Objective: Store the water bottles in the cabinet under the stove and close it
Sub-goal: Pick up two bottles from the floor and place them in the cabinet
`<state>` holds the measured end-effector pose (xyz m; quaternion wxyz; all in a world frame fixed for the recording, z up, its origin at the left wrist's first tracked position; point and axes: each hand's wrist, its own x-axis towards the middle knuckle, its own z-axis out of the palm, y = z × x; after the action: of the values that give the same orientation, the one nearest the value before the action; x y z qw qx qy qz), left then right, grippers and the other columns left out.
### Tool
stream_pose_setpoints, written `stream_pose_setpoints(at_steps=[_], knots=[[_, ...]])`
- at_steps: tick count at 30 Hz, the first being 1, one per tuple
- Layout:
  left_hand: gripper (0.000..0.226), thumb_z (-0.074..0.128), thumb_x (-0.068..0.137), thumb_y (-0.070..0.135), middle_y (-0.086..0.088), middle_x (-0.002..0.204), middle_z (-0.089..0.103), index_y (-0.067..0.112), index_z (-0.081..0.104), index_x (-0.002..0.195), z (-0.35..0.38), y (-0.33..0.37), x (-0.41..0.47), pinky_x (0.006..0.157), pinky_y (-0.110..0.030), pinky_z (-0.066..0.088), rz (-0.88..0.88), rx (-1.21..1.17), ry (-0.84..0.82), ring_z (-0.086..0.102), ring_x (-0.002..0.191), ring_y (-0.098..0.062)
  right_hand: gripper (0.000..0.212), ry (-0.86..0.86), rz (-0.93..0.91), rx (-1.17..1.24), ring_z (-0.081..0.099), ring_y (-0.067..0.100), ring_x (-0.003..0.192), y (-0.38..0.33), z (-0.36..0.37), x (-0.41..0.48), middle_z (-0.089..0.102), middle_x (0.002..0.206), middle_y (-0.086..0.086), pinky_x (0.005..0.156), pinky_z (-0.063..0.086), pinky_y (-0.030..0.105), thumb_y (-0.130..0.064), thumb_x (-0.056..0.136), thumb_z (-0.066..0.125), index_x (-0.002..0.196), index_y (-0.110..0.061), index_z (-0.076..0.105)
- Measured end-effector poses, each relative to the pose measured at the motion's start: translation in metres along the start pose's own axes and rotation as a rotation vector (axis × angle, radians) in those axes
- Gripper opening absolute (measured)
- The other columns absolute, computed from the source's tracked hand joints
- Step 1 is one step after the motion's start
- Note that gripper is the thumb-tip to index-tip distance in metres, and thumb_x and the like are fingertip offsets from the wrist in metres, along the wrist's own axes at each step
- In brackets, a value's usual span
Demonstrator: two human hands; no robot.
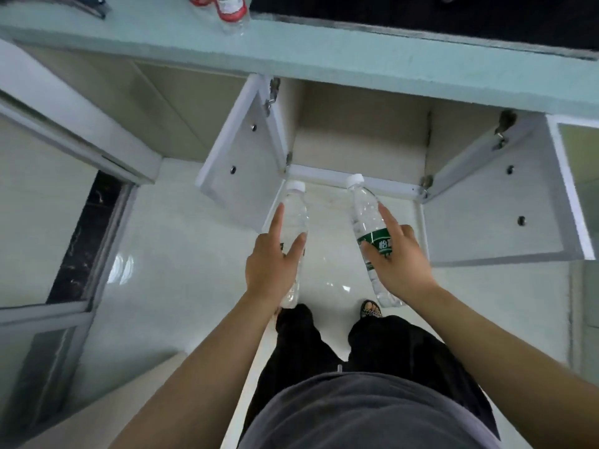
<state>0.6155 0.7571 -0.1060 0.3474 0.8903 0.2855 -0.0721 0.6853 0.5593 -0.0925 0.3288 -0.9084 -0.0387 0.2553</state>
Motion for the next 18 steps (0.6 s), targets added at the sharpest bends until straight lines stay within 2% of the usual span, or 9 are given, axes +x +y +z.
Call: stream_pose_setpoints(at_steps=[4,9,13,18], knots=[[0.063,0.045,0.090,0.051,-0.005,0.102,0.054,0.048,0.010,0.143,-0.018,0.007,0.053,0.073,-0.030,0.034,0.116,0.046,-0.043,0.051,0.090,-0.019,0.068,0.077,0.059,0.065,0.049,0.015,0.079,-0.015,0.004,0.016,0.038,0.112,-0.003,0.070,0.036,0.026,-0.040,0.090,0.051,0.143,-0.044,0.009],[0.062,0.044,0.090,0.053,-0.006,0.105,0.055,0.048,0.011,0.142,-0.016,0.030,0.096,0.074,-0.030,0.034,0.144,0.102,-0.104,0.055,0.096,-0.021,0.067,0.101,0.094,0.095,0.048,0.014,0.081,-0.013,-0.008,0.045,0.040,0.111,-0.003,0.069,0.036,0.025,-0.040,0.089,0.053,0.143,-0.044,0.013],[0.062,0.043,0.088,0.055,-0.006,0.095,0.055,0.050,0.010,0.141,-0.004,0.046,0.123,0.070,-0.031,0.038,0.143,0.151,-0.109,0.057,0.087,-0.023,0.068,0.079,0.084,0.087,0.050,0.013,0.078,-0.004,-0.021,0.075,0.041,0.111,-0.002,0.057,0.035,0.020,-0.041,0.088,0.053,0.142,-0.044,0.013],[0.063,0.043,0.090,0.053,-0.009,0.105,0.056,0.045,0.011,0.143,0.019,0.060,0.168,0.071,-0.030,0.036,0.150,0.195,-0.144,0.057,0.092,-0.025,0.068,0.077,0.093,0.089,0.052,0.015,0.078,0.013,-0.024,0.118,0.042,0.109,-0.001,0.066,0.039,0.025,-0.040,0.088,0.054,0.142,-0.044,0.013]])
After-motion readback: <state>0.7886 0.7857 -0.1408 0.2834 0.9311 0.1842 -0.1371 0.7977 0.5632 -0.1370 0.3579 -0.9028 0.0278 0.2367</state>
